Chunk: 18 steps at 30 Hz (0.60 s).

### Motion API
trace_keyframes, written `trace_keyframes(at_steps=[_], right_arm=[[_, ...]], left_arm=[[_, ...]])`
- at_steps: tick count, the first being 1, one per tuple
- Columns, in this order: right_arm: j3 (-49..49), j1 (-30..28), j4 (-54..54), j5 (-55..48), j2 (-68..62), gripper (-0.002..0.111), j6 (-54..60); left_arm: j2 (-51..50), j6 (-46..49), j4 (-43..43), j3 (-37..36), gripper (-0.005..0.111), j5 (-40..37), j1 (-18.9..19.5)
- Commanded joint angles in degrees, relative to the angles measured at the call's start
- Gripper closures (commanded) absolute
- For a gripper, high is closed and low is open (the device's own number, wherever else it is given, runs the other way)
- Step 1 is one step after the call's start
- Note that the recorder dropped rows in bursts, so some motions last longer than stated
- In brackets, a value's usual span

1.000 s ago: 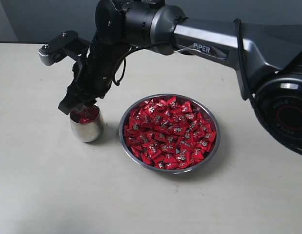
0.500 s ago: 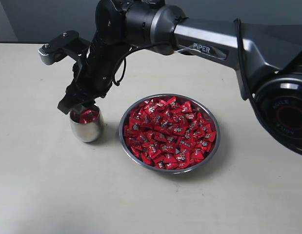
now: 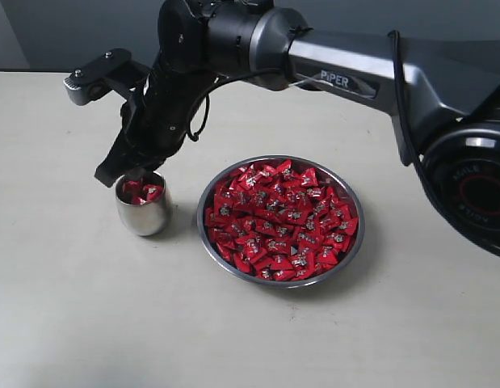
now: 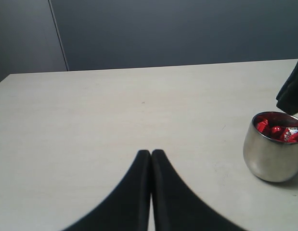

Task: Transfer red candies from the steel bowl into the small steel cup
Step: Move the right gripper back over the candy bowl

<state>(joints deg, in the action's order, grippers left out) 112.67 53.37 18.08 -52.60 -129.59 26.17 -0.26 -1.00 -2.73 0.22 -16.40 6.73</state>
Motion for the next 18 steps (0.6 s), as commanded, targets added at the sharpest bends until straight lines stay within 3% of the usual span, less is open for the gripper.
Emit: trace_keyframes(at_steps=[1, 12, 18], right_arm=[[0.26, -0.2, -1.18, 3.09, 2.26, 0.109, -1.15], [-0.42, -6.18, -2.46, 3.52, 4.19, 0.109, -10.19], [-7.1, -11.27, -2.46, 8.57, 9.16, 0.109, -13.29]], left_arm=[[0.26, -0.11, 0.16, -0.22, 0.106, 0.11, 0.03], [0.26, -0.11, 0.16, -0.22, 0.106, 0.11, 0.03], [0.26, -0.11, 0.16, -0.22, 0.106, 0.11, 0.03]])
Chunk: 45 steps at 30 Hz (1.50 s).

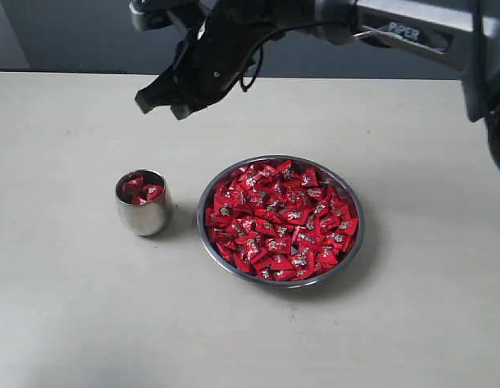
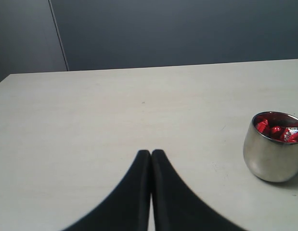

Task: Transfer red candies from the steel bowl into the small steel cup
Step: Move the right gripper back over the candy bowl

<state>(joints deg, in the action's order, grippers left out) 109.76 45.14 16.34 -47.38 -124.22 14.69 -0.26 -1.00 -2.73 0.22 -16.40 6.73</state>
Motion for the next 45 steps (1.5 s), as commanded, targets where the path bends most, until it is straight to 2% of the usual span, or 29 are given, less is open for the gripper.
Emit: trace_keyframes(at_steps=[1, 9, 11, 14, 18, 22, 29, 35, 45], right_arm=[[-6.45, -3.83, -0.72, 5.06, 5.21, 0.109, -1.82], [-25.36, -7.59, -0.83, 21.14, 15.97, 0.109, -1.2], [-33.29, -8.89, -2.21, 25.0, 19.26, 0.109, -1.11], [-43.91, -12.06, -2.38, 29.06, 23.47, 0.109, -1.23], [-52.39, -14.67, -1.77, 29.81, 27.62, 0.109, -1.23], [-53.1, -14.77, -1.63, 22.89, 27.87, 0.109, -1.23], [-53.1, -13.72, 3.49, 18.9, 27.87, 0.109, 2.19], [-53.1, -11.01, 5.34, 19.96, 27.87, 0.109, 5.21], [-53.1, -10.87, 6.13, 20.28, 27.87, 0.109, 5.31]], left_arm=[[0.26, -0.11, 0.16, -0.22, 0.106, 0.11, 0.03], [0.26, -0.11, 0.16, -0.22, 0.106, 0.11, 0.03], [0.26, -0.11, 0.16, -0.22, 0.106, 0.11, 0.03], [0.26, -0.11, 0.16, -0.22, 0.106, 0.11, 0.03], [0.26, -0.11, 0.16, -0.22, 0.106, 0.11, 0.03], [0.26, -0.11, 0.16, -0.22, 0.106, 0.11, 0.03], [0.26, -0.11, 0.16, -0.22, 0.106, 0.11, 0.03], [0.26, -0.11, 0.16, -0.22, 0.106, 0.11, 0.03], [0.26, -0.11, 0.16, -0.22, 0.106, 0.11, 0.03]])
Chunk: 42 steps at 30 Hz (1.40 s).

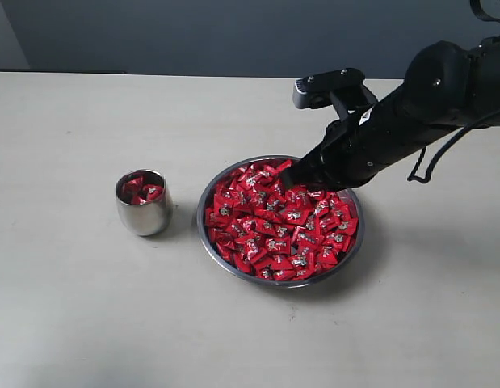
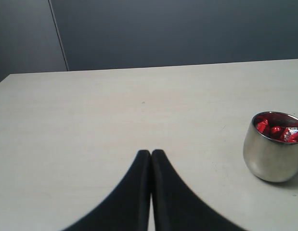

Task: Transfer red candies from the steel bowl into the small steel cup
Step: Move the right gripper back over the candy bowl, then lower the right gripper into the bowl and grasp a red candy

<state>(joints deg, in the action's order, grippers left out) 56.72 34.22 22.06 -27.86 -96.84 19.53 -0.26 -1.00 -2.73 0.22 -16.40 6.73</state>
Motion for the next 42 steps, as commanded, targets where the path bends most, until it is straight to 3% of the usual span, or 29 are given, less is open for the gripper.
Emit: trace_keyframes(at_steps=[1, 11, 23, 32, 39, 42], right_arm=[[0.05, 0.16, 0.42, 0.93, 0.49, 0.109, 0.89], [3.62, 4.88, 1.8, -3.27, -2.96, 0.109, 16.61], [22.91, 6.43, -10.11, -20.62, -13.34, 0.109, 16.51], [25.52, 6.55, -10.02, -24.07, -18.01, 0.109, 15.26], [25.88, 7.92, -10.53, -22.76, -18.07, 0.073, 13.8], [25.88, 8.66, -11.1, -21.22, -18.59, 0.072, 12.8]], left_arm=[[0.26, -0.11, 0.16, -0.22, 0.106, 0.11, 0.03], [0.26, -0.11, 0.16, -0.22, 0.106, 0.11, 0.03], [0.26, -0.11, 0.16, -0.22, 0.106, 0.11, 0.03], [0.26, -0.11, 0.16, -0.22, 0.106, 0.11, 0.03], [0.26, -0.11, 0.16, -0.22, 0.106, 0.11, 0.03], [0.26, -0.11, 0.16, -0.22, 0.106, 0.11, 0.03]])
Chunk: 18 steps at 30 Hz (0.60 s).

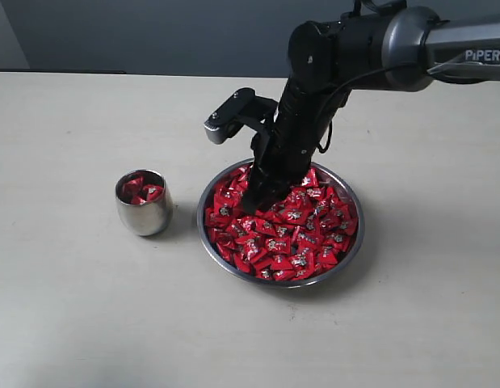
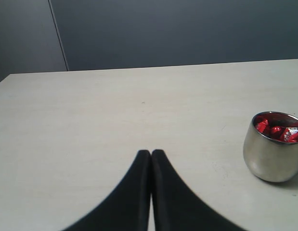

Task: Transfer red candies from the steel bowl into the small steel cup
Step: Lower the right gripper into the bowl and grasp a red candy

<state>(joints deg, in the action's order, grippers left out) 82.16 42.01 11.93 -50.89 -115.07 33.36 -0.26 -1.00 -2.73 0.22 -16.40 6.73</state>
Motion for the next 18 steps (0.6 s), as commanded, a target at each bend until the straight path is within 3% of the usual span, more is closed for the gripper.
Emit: trace_keyframes(at_steps=[1, 18], right_arm=[[0.45, 0.99, -0.97, 2.09, -0.8, 0.072, -1.03], [0.45, 1.46, -8.22, 5.57, -4.53, 0.072, -6.54]], left_arm=[[0.26, -0.11, 0.16, -0.22, 0.106, 0.11, 0.03], [0.26, -0.11, 0.16, -0.22, 0.106, 0.11, 0.03]])
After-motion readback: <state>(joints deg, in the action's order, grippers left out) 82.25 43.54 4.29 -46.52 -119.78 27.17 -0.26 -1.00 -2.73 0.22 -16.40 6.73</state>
